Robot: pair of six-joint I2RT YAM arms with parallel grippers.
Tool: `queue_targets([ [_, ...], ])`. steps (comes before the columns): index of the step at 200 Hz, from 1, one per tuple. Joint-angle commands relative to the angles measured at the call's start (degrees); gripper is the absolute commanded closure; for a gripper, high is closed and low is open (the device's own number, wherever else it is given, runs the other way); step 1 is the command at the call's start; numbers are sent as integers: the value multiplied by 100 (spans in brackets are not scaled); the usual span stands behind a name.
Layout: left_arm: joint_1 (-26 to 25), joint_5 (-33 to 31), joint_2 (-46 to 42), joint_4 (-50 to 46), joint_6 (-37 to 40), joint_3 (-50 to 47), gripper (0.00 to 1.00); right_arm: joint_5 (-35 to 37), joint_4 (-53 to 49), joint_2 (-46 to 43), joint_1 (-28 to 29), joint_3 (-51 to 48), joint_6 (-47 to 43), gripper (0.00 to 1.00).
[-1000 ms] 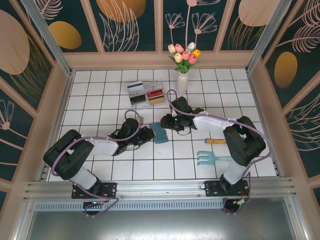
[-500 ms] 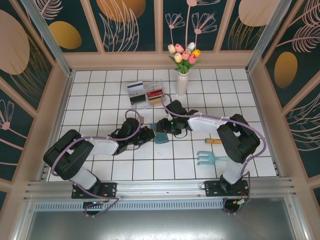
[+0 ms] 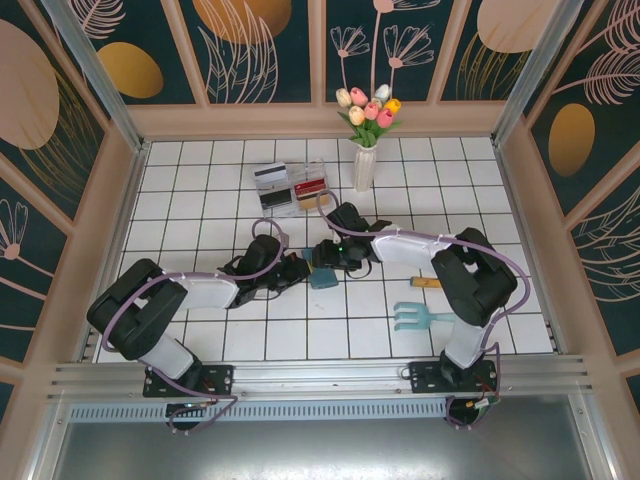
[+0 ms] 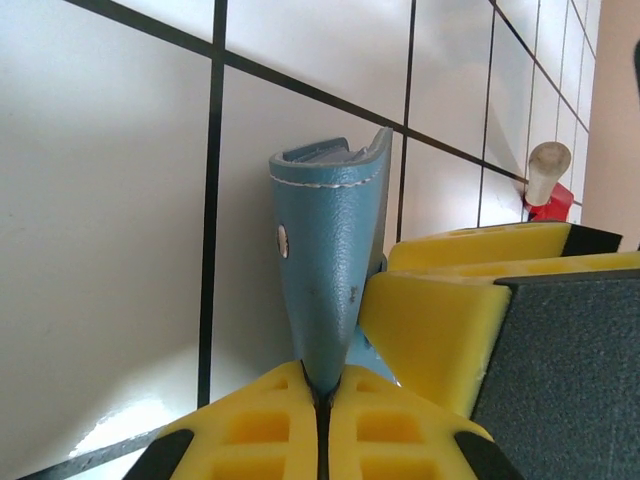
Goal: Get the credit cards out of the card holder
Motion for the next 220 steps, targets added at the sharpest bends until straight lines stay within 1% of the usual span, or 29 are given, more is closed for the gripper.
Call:
queue_targets([
  [1, 3, -388, -198, -347, 153, 114, 100, 1018, -845, -109, -73, -6, -49, 48],
  [33, 3, -514, -269, -502, 147, 101, 100, 1449, -1103, -188, -123, -66, 101, 53],
  [58, 7, -515, -263, -496, 126, 95, 100, 1470, -1082, -339, -132, -81, 175, 55],
  [83, 2, -416, -217, -447, 178, 143, 100, 1293, -879, -486, -135, -36, 117, 56],
  [87, 2, -402, -213, -455, 190, 156, 100, 1109, -821, -518, -135, -48, 100, 56],
  [110, 3, -360, -161, -523, 248, 226, 100, 644, -532, -546, -146, -17, -4, 56],
  [122, 2, -335, -134, -560, 277, 254, 100, 485, -472, -475, -150, 40, -21, 59],
  [138, 4, -319, -110, -589, 301, 286, 100, 402, -423, -379, -150, 88, -22, 61],
  [182, 7, -322, -98, -676, 348, 290, 100, 476, -405, -205, -157, 193, -34, 68],
  [202, 3, -372, -92, -782, 380, 324, 95, 484, -387, -129, -158, 235, -51, 72],
  [220, 3, -465, -102, -969, 441, 411, 84, 554, -348, -90, -159, 256, -78, 78],
])
